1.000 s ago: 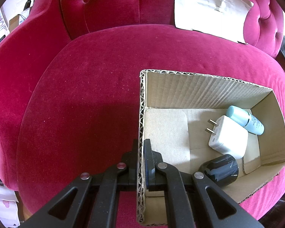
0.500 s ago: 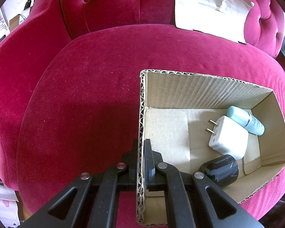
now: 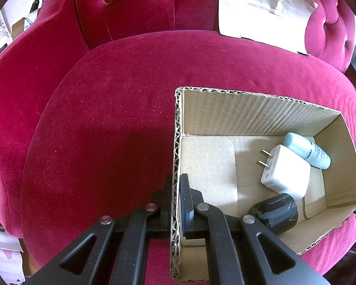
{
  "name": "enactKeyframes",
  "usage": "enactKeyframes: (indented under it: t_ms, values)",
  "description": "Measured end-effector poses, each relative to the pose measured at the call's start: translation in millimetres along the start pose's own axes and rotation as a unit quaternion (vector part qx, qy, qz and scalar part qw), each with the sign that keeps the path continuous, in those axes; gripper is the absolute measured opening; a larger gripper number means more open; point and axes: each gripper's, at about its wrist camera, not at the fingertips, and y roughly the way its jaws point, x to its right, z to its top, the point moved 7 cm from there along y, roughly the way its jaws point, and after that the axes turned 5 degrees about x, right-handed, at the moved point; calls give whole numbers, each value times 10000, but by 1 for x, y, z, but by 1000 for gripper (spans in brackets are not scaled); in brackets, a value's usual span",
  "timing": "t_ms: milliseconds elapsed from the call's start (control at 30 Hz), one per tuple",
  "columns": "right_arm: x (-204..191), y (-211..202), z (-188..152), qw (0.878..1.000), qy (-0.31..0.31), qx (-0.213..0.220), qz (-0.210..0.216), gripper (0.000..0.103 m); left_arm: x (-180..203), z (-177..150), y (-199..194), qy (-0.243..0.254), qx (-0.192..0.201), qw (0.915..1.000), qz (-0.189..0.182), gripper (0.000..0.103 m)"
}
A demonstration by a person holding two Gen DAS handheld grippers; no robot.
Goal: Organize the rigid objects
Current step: 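Move the right tool back to the brown lipstick tube, then grasp the brown lipstick tube with the right tool, then carry the lipstick tube over the box with the right tool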
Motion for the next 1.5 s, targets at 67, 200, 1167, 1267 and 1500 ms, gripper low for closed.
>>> enactKeyframes:
  t_ms: [67, 200, 1167, 1267, 1500]
  values:
    - [-1, 1, -1, 10000, -33, -37, 44, 68, 0, 0, 0, 2, 0, 10000, 0, 4]
    - [-2, 0, -3, 9999, -85, -38, 60, 30, 0, 0, 0, 6, 3, 10000, 2, 4]
    - [-4, -56, 10, 9986, -16, 505, -154, 16, 0, -1, -1, 36, 13, 10000, 5, 4]
    - [-11, -63, 14, 9982, -41, 589, -141, 16, 0, -1, -1, 38, 16, 10000, 10, 4]
    - [-28, -77, 26, 9971, -123, 747, -86, 16, 0, -1, -1, 43, 17, 10000, 13, 4]
